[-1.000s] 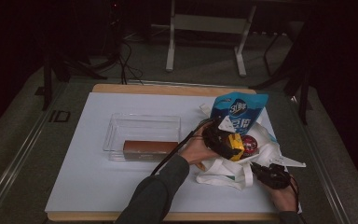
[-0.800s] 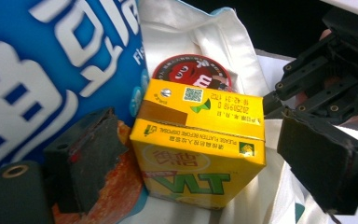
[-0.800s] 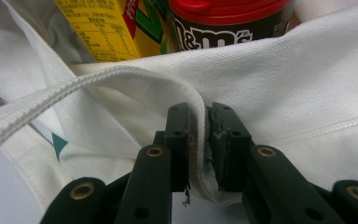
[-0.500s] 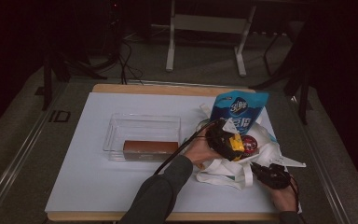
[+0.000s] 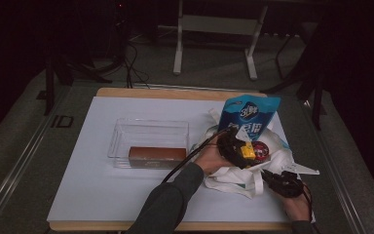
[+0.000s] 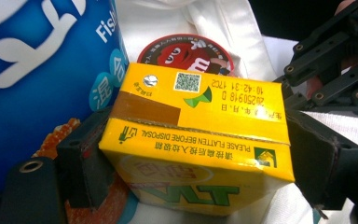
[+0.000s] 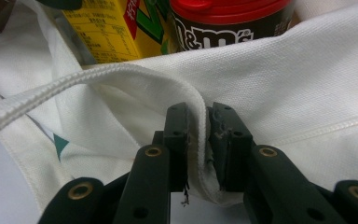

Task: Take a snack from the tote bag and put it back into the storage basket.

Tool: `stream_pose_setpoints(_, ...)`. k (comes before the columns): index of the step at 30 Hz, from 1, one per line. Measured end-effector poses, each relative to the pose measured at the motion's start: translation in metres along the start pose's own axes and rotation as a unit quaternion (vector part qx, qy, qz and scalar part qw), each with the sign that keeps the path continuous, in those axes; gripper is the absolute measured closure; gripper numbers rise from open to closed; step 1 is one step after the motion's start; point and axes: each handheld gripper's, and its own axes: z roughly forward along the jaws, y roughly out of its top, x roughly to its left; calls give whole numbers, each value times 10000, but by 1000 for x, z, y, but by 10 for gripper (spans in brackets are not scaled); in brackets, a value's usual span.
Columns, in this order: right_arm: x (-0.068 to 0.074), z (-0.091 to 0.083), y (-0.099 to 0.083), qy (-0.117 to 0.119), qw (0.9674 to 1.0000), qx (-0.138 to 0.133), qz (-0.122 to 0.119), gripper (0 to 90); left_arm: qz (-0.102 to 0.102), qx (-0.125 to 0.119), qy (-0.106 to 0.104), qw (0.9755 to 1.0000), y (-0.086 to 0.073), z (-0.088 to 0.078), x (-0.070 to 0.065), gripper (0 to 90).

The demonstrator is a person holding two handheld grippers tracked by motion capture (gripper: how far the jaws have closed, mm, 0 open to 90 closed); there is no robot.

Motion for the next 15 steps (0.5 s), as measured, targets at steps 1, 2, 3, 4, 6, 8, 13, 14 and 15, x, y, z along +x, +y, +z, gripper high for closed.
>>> stream_pose_setpoints(1,0,0,0,0,10000,-1,-2,763,32,40,30,10000,0,1,-1,184)
stream_pose_setpoints(2,0,0,0,3,10000,-5,1,763,52,64,65,9999,0,1,-1,188)
stream_pose_setpoints(3,0,0,0,0,10000,-3,-2,763,68,81,104,9999,-1,2,-2,192)
stream_pose_setpoints(4,0,0,0,-1,10000,-3,-3,763,81,103,141,9998,-1,2,-3,199)
stream_pose_setpoints(6,0,0,0,2,10000,-7,-2,763,117,116,223,9996,-1,2,-4,235)
stream_pose_setpoints(8,0,0,0,4,10000,-5,-4,763,129,135,225,9996,-2,1,-4,248)
stream_pose_setpoints(13,0,0,0,10,10000,-6,1,763,57,129,215,9997,-3,-1,-4,283)
stream_pose_setpoints(14,0,0,0,10,10000,-6,1,763,55,143,229,9996,-3,-1,-4,284)
stream_pose_setpoints(15,0,0,0,10,10000,-6,3,763,52,148,246,9996,-3,-1,-5,285)
